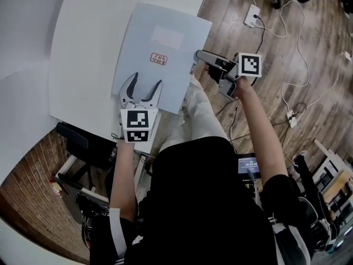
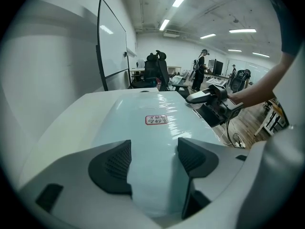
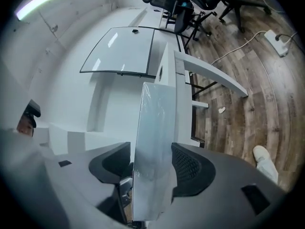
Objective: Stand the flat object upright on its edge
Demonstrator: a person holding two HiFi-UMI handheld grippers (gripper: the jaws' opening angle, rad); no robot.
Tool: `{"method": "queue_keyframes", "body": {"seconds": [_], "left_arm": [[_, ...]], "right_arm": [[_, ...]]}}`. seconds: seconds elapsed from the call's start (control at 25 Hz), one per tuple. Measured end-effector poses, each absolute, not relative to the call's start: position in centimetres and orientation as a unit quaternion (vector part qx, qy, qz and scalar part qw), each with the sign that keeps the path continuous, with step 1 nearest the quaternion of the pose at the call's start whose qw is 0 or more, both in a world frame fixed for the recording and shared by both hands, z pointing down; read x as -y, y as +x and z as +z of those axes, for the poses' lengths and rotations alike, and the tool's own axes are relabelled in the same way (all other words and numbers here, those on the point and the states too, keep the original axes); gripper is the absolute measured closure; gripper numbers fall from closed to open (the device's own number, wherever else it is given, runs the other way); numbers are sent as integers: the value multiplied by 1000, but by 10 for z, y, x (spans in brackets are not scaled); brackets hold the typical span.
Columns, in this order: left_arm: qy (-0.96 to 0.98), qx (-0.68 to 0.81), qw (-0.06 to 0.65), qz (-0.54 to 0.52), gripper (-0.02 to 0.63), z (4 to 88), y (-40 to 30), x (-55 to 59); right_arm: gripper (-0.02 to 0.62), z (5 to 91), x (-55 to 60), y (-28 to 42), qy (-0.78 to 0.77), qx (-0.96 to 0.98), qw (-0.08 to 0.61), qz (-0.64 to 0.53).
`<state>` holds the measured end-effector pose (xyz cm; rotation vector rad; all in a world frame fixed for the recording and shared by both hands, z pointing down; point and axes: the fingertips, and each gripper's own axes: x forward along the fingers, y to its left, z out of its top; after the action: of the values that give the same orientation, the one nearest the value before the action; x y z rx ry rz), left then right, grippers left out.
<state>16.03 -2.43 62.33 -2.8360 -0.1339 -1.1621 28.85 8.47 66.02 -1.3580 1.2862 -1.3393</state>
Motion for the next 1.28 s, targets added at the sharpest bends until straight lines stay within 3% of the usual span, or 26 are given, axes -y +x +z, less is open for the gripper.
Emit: {"method": "queue_keyframes", "body": {"seconds": [0.72, 1.28], "left_arm": [[-928, 44, 41, -367, 287, 621, 161, 24], [-935, 12, 2, -355, 287, 605, 144, 36]], "right_arm": [[308, 666, -44, 293, -485, -530, 430, -547], [308, 640, -31, 285, -511, -549, 376, -544]]}}
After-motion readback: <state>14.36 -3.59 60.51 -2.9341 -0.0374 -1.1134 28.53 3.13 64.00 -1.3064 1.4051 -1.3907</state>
